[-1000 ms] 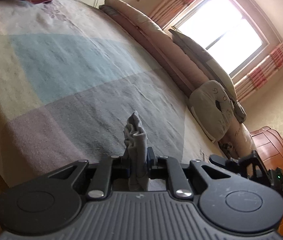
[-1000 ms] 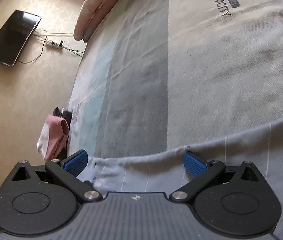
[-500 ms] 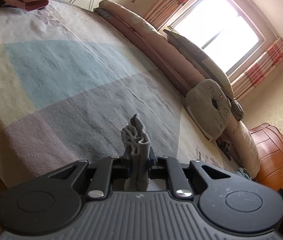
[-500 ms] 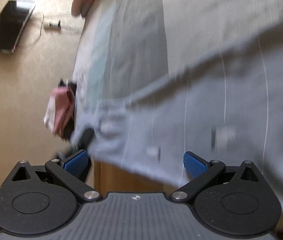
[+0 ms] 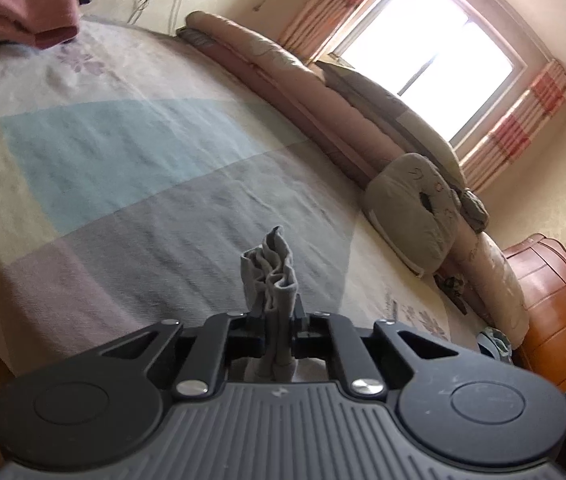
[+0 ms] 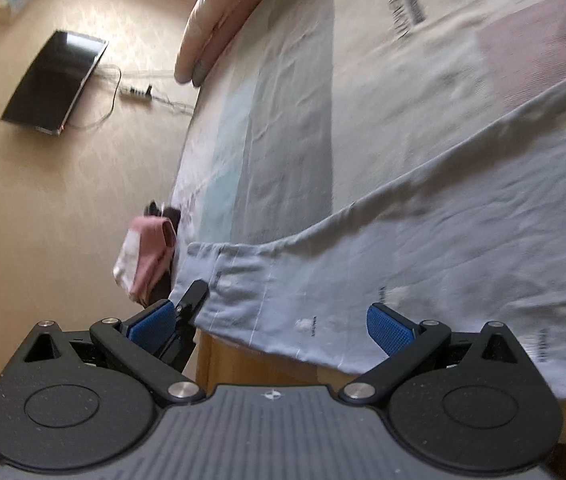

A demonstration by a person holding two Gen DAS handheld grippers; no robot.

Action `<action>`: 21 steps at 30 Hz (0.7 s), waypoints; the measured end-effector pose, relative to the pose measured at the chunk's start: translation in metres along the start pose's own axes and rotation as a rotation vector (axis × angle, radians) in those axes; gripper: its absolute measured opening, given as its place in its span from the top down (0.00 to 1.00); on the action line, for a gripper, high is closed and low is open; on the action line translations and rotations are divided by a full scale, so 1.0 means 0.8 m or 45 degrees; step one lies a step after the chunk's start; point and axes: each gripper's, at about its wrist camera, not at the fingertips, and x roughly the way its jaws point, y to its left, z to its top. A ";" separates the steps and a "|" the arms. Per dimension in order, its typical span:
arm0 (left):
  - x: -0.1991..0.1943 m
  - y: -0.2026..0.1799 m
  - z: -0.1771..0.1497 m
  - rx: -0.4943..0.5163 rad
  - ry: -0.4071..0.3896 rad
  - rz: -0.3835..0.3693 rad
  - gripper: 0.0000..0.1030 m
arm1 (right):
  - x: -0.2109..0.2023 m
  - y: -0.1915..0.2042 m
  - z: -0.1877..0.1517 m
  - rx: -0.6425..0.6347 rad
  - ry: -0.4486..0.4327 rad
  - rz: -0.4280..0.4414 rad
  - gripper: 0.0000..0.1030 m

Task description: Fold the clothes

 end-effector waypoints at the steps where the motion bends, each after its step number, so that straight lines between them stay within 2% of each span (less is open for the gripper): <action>1: -0.001 -0.007 -0.001 0.013 0.002 -0.006 0.92 | -0.009 -0.001 0.003 0.001 -0.023 0.006 0.00; 14: -0.001 -0.105 -0.021 0.139 0.057 -0.139 0.92 | -0.092 -0.051 0.020 0.098 -0.186 0.060 0.00; 21: 0.014 -0.148 -0.042 0.200 0.127 -0.197 0.92 | -0.134 -0.083 0.024 0.159 -0.261 0.073 0.00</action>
